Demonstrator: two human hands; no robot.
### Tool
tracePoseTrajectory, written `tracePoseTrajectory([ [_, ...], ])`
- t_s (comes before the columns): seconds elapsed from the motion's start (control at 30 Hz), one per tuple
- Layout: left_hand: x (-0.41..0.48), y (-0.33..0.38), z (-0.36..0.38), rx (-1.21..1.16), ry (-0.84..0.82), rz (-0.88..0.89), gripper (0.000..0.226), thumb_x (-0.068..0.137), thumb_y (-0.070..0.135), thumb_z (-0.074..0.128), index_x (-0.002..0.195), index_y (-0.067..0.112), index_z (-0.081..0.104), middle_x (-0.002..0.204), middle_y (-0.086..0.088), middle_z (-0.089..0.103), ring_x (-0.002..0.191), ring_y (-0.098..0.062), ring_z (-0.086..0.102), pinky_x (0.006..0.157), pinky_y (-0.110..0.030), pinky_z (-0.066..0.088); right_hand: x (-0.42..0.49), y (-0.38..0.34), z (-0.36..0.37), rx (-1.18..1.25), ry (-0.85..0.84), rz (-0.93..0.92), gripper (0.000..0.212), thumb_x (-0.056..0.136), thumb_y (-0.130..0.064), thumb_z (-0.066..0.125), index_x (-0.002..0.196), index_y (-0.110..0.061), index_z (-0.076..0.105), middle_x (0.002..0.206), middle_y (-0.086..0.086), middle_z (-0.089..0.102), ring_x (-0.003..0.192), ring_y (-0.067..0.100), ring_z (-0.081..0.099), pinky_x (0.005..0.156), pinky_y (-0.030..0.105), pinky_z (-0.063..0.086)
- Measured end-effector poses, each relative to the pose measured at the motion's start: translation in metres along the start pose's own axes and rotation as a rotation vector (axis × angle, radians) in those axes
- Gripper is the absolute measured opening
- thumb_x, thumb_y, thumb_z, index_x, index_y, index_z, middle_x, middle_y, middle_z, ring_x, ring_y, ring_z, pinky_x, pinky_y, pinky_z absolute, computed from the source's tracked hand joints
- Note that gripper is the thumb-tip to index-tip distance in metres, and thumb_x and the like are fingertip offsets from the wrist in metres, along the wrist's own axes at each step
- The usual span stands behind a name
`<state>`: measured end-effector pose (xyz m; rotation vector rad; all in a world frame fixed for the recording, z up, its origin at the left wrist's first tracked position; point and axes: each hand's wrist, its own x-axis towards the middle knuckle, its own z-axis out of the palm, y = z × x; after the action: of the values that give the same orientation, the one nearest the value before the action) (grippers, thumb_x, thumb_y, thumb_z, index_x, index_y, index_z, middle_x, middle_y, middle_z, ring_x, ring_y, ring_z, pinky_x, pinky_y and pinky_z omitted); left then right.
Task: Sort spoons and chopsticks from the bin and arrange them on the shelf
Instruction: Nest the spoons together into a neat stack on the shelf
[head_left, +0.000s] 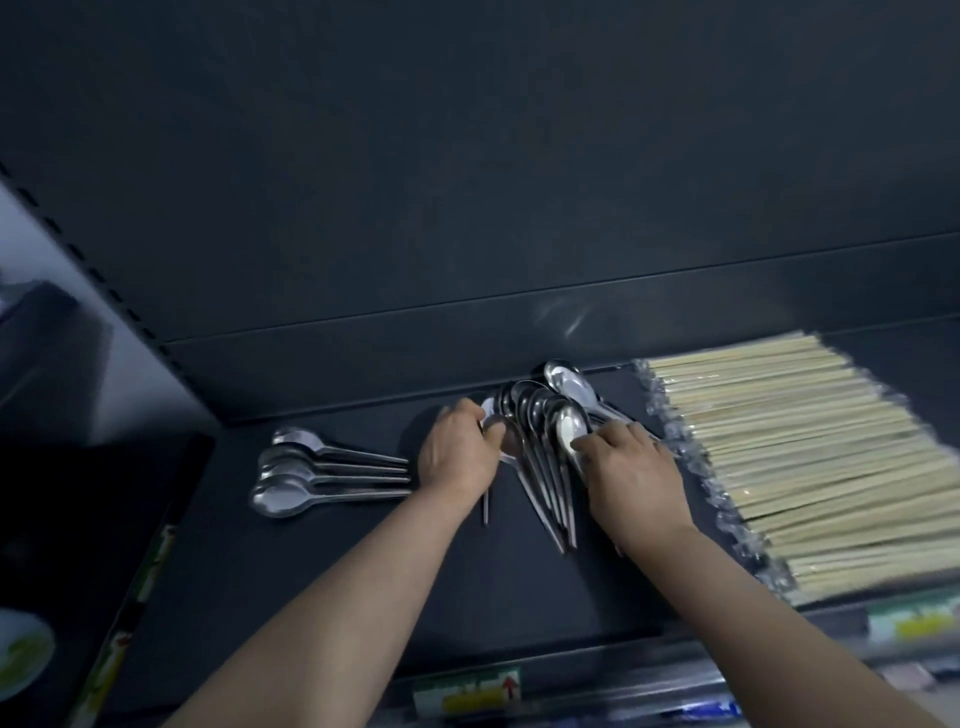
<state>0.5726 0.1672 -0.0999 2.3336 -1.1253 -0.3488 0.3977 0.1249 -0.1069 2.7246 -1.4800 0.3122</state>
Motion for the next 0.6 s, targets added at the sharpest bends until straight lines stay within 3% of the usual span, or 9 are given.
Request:
tracePoseTrajectory([
  [0.13,0.001,0.009,-0.001,-0.072,0.014,-0.055,0.011,0.095,0.021,0.052,0.090,0.017,0.060,0.099,-0.005,0.067,0.096,-0.027,0.061,0.081,-0.035,0.048,0.000,0.018,0.003,0.070,-0.044,-0.043,0.028,0.086,-0.015,0.056,0.108,-0.026,0.068,0.107,0.001,0.061,0.107,0.025,0.052,0.083,0.037,0.046],
  [0.27,-0.001,0.034,-0.002,-0.100,-0.011,0.033,0.011,0.096,0.025,0.055,0.086,0.021,0.058,0.092,0.001,0.067,0.090,-0.022,0.061,0.077,-0.032,0.046,0.004,0.031,0.000,0.173,-0.057,-0.052,0.041,0.088,-0.011,0.048,0.120,-0.032,0.063,0.114,-0.002,0.060,0.111,0.021,0.052,0.085,0.032,0.047],
  [0.43,-0.002,0.074,0.020,0.032,-0.035,0.126,0.009,0.092,0.029,0.060,0.088,0.021,0.064,0.093,0.002,0.070,0.092,-0.022,0.063,0.078,-0.033,0.047,0.003,0.050,-0.016,0.316,-0.066,-0.011,0.027,0.096,-0.029,0.048,0.116,-0.030,0.065,0.113,0.000,0.063,0.103,0.026,0.059,0.081,0.034,0.049],
  [0.5,-0.001,0.080,0.027,0.066,0.004,0.122,0.012,0.091,0.030,0.063,0.095,0.019,0.063,0.099,-0.001,0.067,0.095,-0.024,0.063,0.078,-0.033,0.047,0.001,0.053,-0.019,0.356,-0.119,-0.045,0.025,0.093,-0.037,0.053,0.114,-0.031,0.065,0.114,-0.003,0.062,0.104,0.022,0.060,0.081,0.032,0.050],
  [0.6,0.001,0.080,0.032,0.127,0.036,0.049,0.038,0.086,0.037,0.069,0.114,0.016,0.054,0.116,-0.006,0.056,0.104,-0.030,0.060,0.083,-0.038,0.048,-0.003,0.052,-0.021,0.364,-0.196,-0.076,0.028,0.087,-0.045,0.060,0.113,-0.034,0.064,0.114,-0.008,0.059,0.108,0.015,0.058,0.081,0.029,0.047],
])
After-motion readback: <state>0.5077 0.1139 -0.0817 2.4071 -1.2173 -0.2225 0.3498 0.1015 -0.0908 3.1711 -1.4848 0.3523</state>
